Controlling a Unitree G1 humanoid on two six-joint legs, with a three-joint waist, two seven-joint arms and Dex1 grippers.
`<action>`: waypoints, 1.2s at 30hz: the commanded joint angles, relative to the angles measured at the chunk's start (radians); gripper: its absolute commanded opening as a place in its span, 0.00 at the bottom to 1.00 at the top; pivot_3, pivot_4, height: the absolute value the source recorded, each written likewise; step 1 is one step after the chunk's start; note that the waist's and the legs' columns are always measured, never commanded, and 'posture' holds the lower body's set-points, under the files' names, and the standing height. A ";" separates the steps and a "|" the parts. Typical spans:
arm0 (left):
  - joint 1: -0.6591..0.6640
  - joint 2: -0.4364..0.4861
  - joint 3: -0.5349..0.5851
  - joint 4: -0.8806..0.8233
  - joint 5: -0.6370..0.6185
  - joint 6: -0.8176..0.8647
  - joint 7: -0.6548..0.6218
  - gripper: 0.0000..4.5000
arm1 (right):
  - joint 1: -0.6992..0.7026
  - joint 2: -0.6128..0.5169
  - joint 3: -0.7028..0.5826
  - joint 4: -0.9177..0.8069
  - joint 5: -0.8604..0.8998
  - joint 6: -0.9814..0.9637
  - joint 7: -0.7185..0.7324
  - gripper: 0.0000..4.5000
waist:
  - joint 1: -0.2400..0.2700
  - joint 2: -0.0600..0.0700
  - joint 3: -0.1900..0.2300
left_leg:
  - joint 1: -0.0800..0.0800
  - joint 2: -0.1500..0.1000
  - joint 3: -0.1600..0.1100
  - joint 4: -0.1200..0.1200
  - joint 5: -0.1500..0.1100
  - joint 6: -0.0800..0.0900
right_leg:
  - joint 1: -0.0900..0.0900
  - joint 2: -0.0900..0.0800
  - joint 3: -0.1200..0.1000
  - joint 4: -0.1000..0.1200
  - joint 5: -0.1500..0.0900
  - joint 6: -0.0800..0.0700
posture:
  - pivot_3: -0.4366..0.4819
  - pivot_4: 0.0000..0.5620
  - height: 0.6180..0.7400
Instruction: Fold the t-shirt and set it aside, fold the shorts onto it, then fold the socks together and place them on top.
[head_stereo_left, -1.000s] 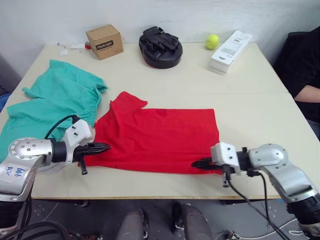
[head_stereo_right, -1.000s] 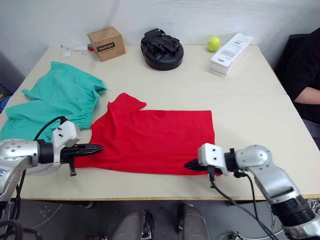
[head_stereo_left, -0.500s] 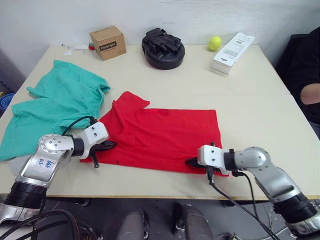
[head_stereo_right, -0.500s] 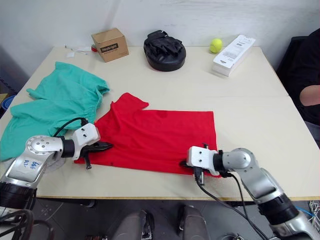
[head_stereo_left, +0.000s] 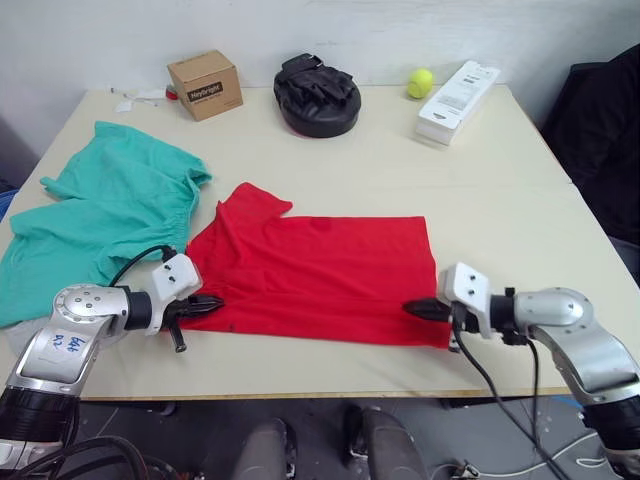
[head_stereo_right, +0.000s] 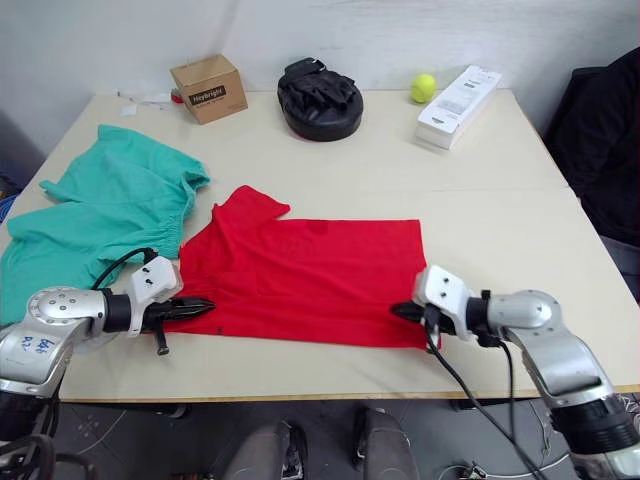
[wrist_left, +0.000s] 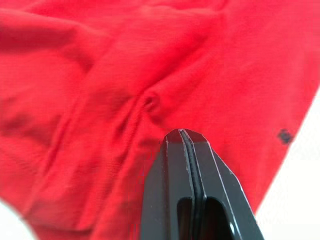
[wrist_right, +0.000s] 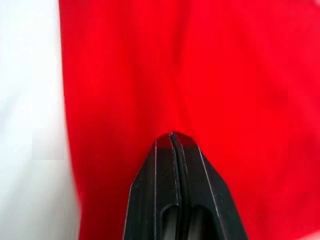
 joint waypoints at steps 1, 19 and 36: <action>0.003 -0.002 -0.015 -0.008 0.023 -0.007 0.007 0.00 | -0.039 0.062 0.080 -0.070 -0.016 0.052 -0.050 0.00 | 0.000 0.000 0.000 | 0.000 0.000 0.000 0.000 0.000 0.000 | 0.000 0.000 0.000 0.000 0.000 0.000 | 0.48 0.27 1.00; 0.040 -0.021 -0.016 -0.065 0.018 0.011 0.031 0.00 | 0.289 -0.067 -0.134 0.000 -0.118 0.015 -0.177 0.00 | 0.013 -0.002 -0.001 | 0.001 -0.001 0.000 0.000 -0.004 0.000 | 0.003 -0.001 0.000 -0.004 0.000 0.002 | 0.48 0.27 1.00; 0.173 0.093 0.232 -0.209 -0.126 0.033 -0.103 0.41 | 0.352 -0.161 -0.300 -0.142 0.013 -0.200 0.051 0.13 | 0.007 -0.001 0.003 | -0.008 0.000 0.000 -0.001 -0.001 -0.002 | -0.006 0.001 -0.001 -0.003 -0.001 0.003 | 0.48 0.27 1.00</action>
